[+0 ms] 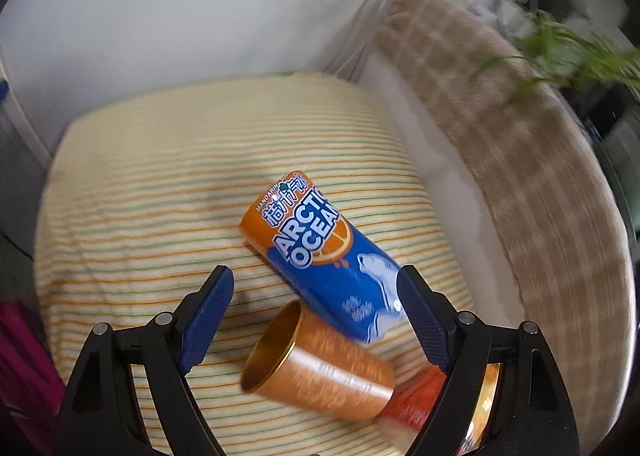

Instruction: Flip cup upright

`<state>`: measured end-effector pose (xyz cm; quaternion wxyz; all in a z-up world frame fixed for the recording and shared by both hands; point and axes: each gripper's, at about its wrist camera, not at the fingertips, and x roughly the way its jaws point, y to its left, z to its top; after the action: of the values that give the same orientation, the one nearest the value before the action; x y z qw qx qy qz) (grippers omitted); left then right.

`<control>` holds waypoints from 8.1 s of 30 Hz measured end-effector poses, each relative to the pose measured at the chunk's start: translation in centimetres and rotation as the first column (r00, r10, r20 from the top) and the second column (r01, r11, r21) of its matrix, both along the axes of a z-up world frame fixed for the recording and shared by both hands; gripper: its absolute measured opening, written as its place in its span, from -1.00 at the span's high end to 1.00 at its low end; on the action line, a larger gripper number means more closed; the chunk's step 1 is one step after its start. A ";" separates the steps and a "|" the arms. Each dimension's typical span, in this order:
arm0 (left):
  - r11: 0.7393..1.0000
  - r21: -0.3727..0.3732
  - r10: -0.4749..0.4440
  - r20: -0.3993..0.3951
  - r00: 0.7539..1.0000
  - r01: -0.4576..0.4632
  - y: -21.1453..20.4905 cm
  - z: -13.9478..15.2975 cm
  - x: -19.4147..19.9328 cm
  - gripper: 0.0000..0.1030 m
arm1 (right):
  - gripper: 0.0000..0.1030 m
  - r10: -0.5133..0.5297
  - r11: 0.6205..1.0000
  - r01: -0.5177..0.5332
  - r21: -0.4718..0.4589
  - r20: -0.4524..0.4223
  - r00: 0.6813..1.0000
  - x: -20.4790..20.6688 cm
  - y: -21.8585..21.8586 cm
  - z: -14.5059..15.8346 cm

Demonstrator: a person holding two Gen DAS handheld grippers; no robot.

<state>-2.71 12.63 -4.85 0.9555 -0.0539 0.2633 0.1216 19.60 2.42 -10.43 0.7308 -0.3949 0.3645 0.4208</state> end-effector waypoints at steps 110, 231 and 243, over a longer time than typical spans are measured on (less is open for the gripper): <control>0.785 -0.430 -0.563 -0.198 0.802 0.445 -11.7 -2.6 10.6 -0.83 | -0.42 -0.444 0.446 0.816 0.368 -0.701 0.558 -13.0 -27.9 -1.7; 0.717 -0.152 -0.697 -0.196 0.690 0.680 -22.6 -1.7 8.9 -0.61 | -0.42 -0.756 0.312 0.819 0.481 -0.396 0.520 -21.5 -31.5 1.3; 0.820 -0.056 -0.572 -0.072 0.817 0.570 -18.9 0.8 5.8 -0.77 | -0.50 -0.827 0.344 0.771 0.536 -0.217 0.519 -22.3 -30.4 3.5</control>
<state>3.08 -6.28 -4.09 0.9349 0.0173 0.3098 -0.1723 -2.68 -27.95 -6.93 0.9388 0.0546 0.3309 0.0787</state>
